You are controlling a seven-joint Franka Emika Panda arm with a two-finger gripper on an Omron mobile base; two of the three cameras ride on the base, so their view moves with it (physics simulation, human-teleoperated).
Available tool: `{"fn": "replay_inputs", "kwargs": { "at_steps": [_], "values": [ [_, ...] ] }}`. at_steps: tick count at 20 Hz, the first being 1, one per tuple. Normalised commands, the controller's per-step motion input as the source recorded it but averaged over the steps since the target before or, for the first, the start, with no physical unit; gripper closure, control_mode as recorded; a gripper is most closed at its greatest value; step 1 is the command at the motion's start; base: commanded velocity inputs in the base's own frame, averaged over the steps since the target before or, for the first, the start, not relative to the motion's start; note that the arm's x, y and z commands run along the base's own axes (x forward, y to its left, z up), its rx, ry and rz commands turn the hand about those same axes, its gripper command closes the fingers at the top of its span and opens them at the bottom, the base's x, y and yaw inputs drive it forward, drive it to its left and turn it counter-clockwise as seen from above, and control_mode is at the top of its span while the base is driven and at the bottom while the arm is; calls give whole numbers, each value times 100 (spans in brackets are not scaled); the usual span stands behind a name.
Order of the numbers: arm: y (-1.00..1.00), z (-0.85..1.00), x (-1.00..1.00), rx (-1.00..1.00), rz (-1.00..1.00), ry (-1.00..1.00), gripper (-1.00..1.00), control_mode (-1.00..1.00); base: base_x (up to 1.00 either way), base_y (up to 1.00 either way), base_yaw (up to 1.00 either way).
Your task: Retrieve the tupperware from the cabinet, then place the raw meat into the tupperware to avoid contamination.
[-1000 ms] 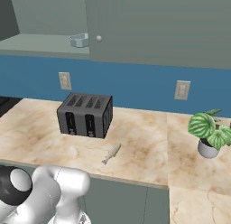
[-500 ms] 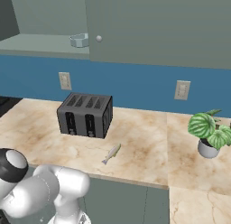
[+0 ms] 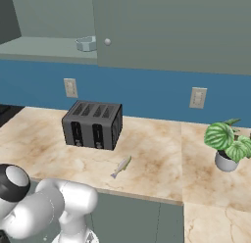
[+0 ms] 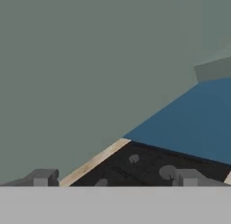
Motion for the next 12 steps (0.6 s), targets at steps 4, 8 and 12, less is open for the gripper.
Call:
{"fn": "replay_inputs", "kwargs": {
  "at_steps": [4, 8, 12],
  "values": [
    [-40, 17, -25, 0, -11, 3, -100, -100, 0, 0, 0],
    [-48, 17, -28, 0, -12, 3, -100, -100, 0, 0, 0],
    [-51, 17, -31, 0, -13, 6, -100, -100, 0, 0, 0]
  ]
}}
